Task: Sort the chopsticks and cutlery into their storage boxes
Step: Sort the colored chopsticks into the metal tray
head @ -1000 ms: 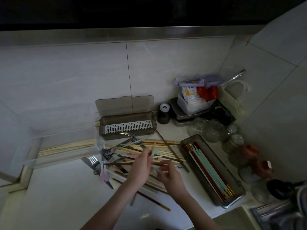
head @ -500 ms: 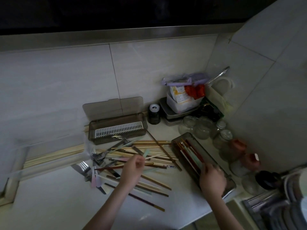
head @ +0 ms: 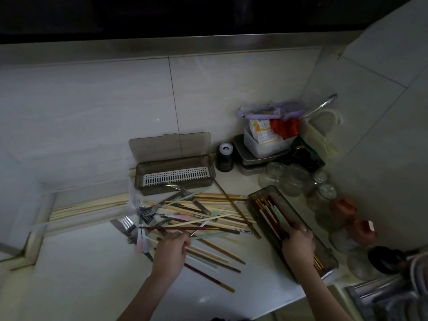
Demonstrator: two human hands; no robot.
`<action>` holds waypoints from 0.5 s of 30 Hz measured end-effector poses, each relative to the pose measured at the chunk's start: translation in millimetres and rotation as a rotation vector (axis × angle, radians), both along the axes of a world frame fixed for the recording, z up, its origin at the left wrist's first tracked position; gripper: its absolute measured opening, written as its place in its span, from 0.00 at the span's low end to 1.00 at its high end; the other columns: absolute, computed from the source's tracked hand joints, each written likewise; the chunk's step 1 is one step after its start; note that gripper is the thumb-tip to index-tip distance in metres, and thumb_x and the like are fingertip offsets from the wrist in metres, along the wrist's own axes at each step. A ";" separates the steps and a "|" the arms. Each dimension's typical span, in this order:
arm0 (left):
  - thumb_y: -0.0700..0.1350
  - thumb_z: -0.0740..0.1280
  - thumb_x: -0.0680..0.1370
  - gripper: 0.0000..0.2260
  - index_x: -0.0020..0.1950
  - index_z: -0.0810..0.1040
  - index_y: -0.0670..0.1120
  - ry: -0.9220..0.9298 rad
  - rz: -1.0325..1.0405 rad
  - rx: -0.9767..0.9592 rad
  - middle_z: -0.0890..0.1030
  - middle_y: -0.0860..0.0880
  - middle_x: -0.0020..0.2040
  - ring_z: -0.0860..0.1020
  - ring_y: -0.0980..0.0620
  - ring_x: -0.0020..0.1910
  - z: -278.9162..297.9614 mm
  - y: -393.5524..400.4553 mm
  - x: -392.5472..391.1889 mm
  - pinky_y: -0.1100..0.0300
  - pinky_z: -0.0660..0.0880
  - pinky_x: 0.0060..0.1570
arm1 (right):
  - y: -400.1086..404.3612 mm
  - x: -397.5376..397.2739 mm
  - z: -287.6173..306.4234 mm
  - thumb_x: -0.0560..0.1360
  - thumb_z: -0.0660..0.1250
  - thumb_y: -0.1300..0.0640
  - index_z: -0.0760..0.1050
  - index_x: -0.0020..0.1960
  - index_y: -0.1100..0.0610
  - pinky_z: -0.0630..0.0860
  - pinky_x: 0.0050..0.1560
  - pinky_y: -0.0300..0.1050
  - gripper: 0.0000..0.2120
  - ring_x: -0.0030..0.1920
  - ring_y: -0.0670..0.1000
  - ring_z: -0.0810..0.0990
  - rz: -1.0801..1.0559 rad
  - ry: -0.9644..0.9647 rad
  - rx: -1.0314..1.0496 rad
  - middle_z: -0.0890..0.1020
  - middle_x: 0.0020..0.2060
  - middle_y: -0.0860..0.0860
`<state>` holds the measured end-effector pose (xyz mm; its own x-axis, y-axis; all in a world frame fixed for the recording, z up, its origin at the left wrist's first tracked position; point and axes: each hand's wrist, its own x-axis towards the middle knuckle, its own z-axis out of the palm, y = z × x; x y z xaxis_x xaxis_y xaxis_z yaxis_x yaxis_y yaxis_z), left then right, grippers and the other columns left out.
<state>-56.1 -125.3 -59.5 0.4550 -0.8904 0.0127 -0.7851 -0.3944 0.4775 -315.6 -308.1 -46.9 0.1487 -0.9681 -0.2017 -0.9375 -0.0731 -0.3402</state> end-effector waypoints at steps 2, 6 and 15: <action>0.32 0.71 0.66 0.13 0.37 0.79 0.50 -0.006 -0.072 -0.023 0.78 0.57 0.36 0.75 0.57 0.38 -3.2 7.5 2.2 0.68 0.68 0.36 | 9.9 7.6 3.0 0.76 0.60 0.64 0.74 0.66 0.49 0.62 0.70 0.59 0.21 0.68 0.58 0.64 0.069 -0.064 -0.159 0.70 0.66 0.55; 0.35 0.71 0.68 0.10 0.40 0.81 0.51 0.041 -0.207 -0.014 0.80 0.56 0.42 0.74 0.60 0.44 -13.3 18.8 1.9 0.69 0.69 0.44 | 37.5 36.3 -0.8 0.70 0.68 0.67 0.81 0.52 0.51 0.75 0.52 0.52 0.15 0.52 0.51 0.76 0.404 -0.311 -0.341 0.79 0.51 0.49; 0.51 0.81 0.52 0.17 0.34 0.77 0.54 -0.277 -0.430 0.135 0.79 0.56 0.37 0.79 0.56 0.39 -21.6 17.2 -3.9 0.65 0.76 0.38 | 93.0 74.7 -16.5 0.72 0.65 0.54 0.75 0.56 0.51 0.69 0.50 0.44 0.12 0.53 0.52 0.74 0.758 -0.228 -0.051 0.78 0.51 0.49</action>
<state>-60.1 -108.1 -81.1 0.0438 -0.9979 -0.0476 -0.9791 -0.0523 0.1963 -240.8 -215.1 -63.4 0.8033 -0.5938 -0.0450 -0.5336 -0.6842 -0.4972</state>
